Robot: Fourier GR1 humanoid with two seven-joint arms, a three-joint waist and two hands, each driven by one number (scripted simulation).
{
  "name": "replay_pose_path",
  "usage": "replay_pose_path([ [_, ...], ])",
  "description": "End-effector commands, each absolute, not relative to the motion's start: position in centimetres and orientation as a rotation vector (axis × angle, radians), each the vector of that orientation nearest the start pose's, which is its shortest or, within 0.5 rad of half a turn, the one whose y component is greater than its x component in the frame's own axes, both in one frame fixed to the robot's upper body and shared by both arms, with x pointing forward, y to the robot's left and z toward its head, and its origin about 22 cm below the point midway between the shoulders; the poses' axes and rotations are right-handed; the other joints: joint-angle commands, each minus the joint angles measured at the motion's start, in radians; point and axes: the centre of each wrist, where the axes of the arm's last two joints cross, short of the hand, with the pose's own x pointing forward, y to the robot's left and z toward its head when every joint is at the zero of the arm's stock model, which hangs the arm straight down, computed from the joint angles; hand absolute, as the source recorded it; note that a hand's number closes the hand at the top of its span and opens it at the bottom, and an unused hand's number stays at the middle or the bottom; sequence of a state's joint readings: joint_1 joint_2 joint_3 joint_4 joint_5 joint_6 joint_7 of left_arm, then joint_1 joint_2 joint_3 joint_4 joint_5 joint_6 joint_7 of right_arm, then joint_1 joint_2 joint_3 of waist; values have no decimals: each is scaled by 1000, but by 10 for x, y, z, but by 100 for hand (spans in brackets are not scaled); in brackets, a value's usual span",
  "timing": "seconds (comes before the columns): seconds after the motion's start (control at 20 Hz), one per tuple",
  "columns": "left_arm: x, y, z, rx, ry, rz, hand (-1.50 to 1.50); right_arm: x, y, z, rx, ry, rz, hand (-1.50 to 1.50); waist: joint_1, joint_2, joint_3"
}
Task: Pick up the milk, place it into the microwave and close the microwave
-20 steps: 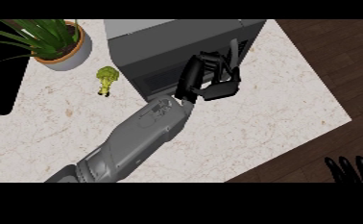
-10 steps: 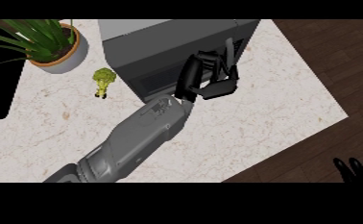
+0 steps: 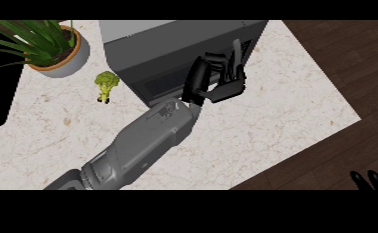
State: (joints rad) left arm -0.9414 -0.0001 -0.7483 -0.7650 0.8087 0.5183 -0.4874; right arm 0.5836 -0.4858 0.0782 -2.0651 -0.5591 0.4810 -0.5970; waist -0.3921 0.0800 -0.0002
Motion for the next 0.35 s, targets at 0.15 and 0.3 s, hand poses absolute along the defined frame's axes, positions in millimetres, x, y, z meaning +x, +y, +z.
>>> replay_pose_path([
  [0.15,370,12,55,-260,-1812,-179,150,102,-312,61,680,-2010,153,-150,-23,11,1],
  [0.3,372,11,56,-260,-1807,-161,150,100,-309,64,697,-2003,151,-150,-19,8,0],
])
